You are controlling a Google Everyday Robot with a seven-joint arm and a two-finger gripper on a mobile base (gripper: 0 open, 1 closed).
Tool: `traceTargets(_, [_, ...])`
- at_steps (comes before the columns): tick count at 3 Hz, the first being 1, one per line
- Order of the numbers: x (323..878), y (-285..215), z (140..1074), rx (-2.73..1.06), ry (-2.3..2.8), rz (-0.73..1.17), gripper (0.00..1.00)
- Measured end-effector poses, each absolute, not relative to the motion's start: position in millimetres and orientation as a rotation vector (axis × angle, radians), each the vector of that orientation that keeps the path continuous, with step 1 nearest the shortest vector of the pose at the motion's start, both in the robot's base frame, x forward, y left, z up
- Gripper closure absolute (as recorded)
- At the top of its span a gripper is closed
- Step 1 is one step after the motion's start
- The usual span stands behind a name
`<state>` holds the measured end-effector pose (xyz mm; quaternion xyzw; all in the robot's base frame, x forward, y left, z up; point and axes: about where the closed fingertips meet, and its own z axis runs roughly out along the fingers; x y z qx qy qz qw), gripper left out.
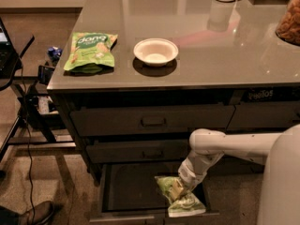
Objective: Place green jalapeno chip bag into bottom drawer
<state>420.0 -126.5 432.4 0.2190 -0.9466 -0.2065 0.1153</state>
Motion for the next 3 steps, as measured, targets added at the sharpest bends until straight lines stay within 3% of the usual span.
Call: traceTargets(3, [429, -115, 377, 0.573, -2.771, -0.759, 1.0])
